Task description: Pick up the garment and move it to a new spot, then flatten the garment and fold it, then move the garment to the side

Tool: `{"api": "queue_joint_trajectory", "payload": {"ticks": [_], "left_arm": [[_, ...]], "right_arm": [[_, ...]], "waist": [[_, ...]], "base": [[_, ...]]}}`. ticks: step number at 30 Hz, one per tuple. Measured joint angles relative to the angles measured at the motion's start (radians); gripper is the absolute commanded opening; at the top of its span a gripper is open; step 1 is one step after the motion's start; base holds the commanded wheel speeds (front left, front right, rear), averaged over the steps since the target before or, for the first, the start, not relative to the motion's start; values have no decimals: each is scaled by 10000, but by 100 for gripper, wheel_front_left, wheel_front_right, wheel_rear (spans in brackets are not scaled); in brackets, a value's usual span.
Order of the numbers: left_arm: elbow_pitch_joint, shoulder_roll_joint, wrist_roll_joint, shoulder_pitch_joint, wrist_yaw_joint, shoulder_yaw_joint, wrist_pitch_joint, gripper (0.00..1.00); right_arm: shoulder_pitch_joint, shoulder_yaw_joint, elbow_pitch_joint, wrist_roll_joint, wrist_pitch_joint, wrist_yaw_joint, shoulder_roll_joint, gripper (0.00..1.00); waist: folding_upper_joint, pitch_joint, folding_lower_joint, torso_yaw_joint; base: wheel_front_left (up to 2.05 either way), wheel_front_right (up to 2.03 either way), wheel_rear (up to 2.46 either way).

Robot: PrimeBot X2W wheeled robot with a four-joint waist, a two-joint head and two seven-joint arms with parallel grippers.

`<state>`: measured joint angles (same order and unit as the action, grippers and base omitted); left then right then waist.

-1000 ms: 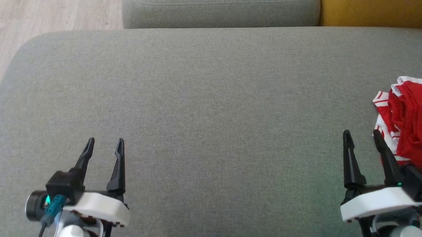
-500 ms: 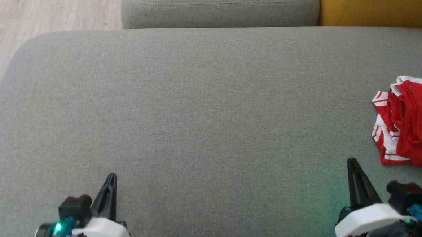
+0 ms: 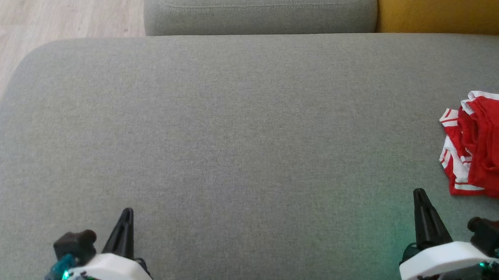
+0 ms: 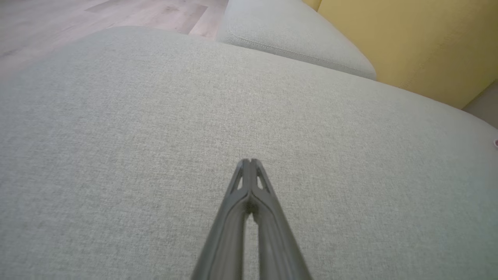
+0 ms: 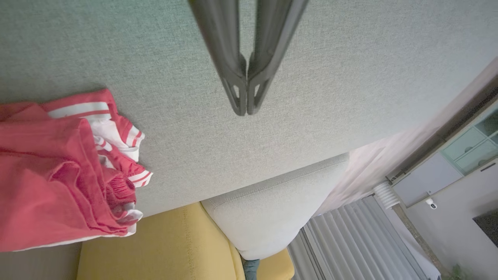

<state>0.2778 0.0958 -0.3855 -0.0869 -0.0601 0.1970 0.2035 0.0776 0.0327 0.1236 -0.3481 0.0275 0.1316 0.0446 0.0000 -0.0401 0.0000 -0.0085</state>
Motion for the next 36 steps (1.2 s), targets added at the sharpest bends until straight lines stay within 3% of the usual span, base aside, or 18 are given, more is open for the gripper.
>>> {"api": "queue_joint_trajectory", "payload": {"ticks": [36], "left_arm": [[0, -104, -3875, 364, 604, -830, -980, 0]], "right_arm": [[-307, 102, 485, -4115, 127, 0, 17, 0]], "waist": [[0, 118, 0, 27]], "base": [[0, 0, 0]]}}
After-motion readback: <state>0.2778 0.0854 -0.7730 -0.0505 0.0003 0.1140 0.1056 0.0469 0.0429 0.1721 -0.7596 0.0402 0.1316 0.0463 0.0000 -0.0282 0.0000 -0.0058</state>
